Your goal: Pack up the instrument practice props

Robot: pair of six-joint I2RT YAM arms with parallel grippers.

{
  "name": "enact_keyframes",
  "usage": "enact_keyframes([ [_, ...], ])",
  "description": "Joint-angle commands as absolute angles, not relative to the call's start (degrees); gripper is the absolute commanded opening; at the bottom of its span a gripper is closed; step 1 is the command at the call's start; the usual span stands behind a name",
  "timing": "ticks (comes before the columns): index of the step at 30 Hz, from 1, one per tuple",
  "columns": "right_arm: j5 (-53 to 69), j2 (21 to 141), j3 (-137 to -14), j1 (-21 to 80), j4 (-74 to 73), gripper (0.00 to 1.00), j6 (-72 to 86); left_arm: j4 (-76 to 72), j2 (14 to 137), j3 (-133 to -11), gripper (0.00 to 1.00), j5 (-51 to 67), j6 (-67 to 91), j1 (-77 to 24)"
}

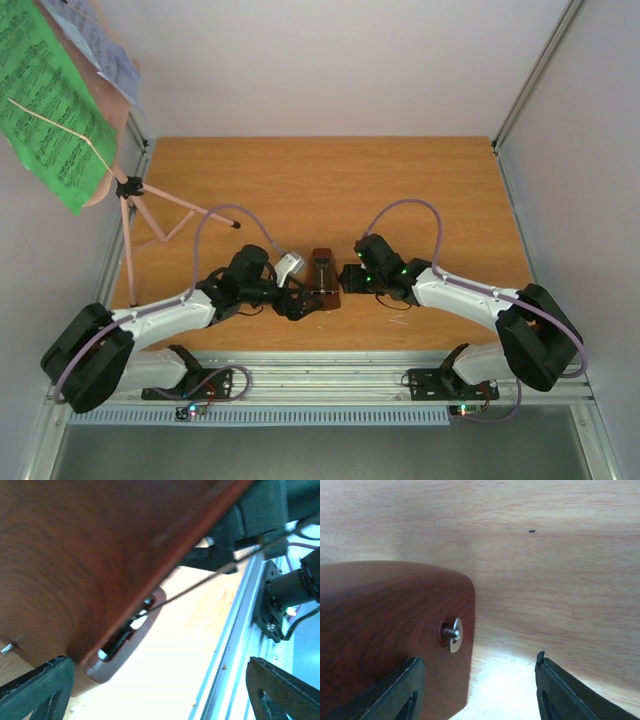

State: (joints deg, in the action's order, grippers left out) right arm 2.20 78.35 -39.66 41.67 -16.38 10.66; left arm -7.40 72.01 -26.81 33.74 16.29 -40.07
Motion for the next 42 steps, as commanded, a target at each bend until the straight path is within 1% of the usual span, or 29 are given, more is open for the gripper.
enact_keyframes([
  [1,2.3,75.27,-40.13,41.63,-16.59,0.63,9.28,-8.54,64.81,-25.44,0.95,32.36,18.54,-40.83],
  [8,0.19,65.54,-37.25,41.6,-22.19,0.68,7.81,7.51,46.37,-25.94,0.98,19.65,23.06,-40.87],
  [11,0.18,58.94,-35.73,41.57,-24.74,0.73,6.84,14.73,39.27,-28.06,0.99,14.41,26.95,-40.87],
  [14,1.09,52.71,-34.55,41.58,-26.76,0.81,4.58,22.4,36.62,-32.63,0.99,12.4,30.04,-40.86],
  [19,7.01,45.07,-33.1,41.63,-24.77,0.94,-2.77,31.5,41.54,-42.61,0.99,12.86,32.08,-40.87],
  [21,8.34,43.96,-32.77,41.68,-24.2,0.96,-3.51,33.24,43.85,-45.68,0.99,13.09,31.67,-40.82],
  [27,9.84,44.06,-31.22,42.4,-21.09,0.98,-5.78,30.06,48.27,-48.28,0.99,13.39,32.64,-40.8],
  [33,12.03,45.47,-29.26,44.06,-10.23,0.98,-10.63,28.06,57.45,-53.41,0.99,16.41,34.19,-40.91],
  [37,14.0,47.33,-27.99,44.16,-4.31,0.98,-13.87,26.68,62.71,-56.94,0.99,14.96,33.98,-41.38],
  [42,14.68,48.16,-26.81,44.19,-0.35,0.97,-16.96,26.66,68.88,-60.22,0.99,8.93,33.89,-43.46],
])
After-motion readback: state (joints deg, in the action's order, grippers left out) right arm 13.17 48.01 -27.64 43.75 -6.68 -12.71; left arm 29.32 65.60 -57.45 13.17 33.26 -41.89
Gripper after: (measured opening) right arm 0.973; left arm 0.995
